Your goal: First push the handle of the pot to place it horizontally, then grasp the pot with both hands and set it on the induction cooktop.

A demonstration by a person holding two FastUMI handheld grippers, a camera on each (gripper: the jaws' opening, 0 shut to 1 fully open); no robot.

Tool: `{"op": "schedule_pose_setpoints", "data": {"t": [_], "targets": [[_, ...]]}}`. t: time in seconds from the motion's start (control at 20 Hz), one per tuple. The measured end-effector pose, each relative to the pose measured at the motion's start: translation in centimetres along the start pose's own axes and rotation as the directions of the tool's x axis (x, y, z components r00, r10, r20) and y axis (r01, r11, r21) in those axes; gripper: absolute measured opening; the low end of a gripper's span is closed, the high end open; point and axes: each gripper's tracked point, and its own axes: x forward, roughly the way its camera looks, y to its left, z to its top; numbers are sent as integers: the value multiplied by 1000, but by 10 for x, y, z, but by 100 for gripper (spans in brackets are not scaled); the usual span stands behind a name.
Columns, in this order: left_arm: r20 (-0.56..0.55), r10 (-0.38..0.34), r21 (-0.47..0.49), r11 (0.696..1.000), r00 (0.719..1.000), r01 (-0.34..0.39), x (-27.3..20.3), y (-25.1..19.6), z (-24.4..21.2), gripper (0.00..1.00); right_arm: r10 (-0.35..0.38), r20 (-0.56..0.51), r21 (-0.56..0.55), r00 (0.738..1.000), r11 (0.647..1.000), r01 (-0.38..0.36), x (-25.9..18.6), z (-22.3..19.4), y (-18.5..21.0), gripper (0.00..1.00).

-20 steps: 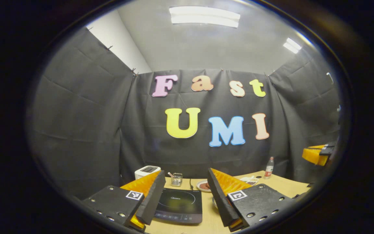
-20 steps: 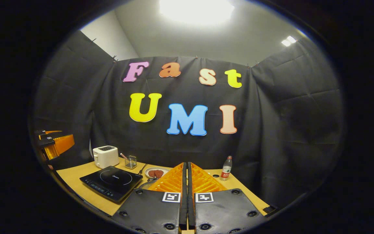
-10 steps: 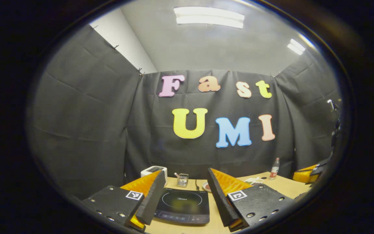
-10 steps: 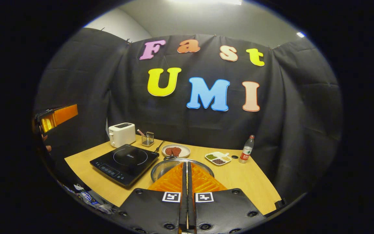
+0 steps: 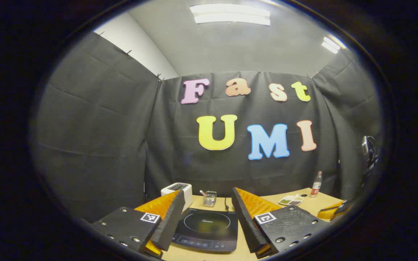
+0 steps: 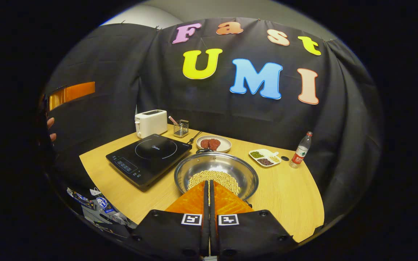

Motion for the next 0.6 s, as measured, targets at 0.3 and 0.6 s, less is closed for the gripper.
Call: {"op": "schedule_pose_setpoints", "data": {"t": [0.3,0.6], "targets": [[-26,45,27,999,999,-45,18,-14,-11,79,96,-117,6,988,995,-96,29,-37,-10,2],[-65,57,36,998,996,-55,29,-30,-28,79,163,-221,-9,962,986,-169,45,-74,-8,2]]}}
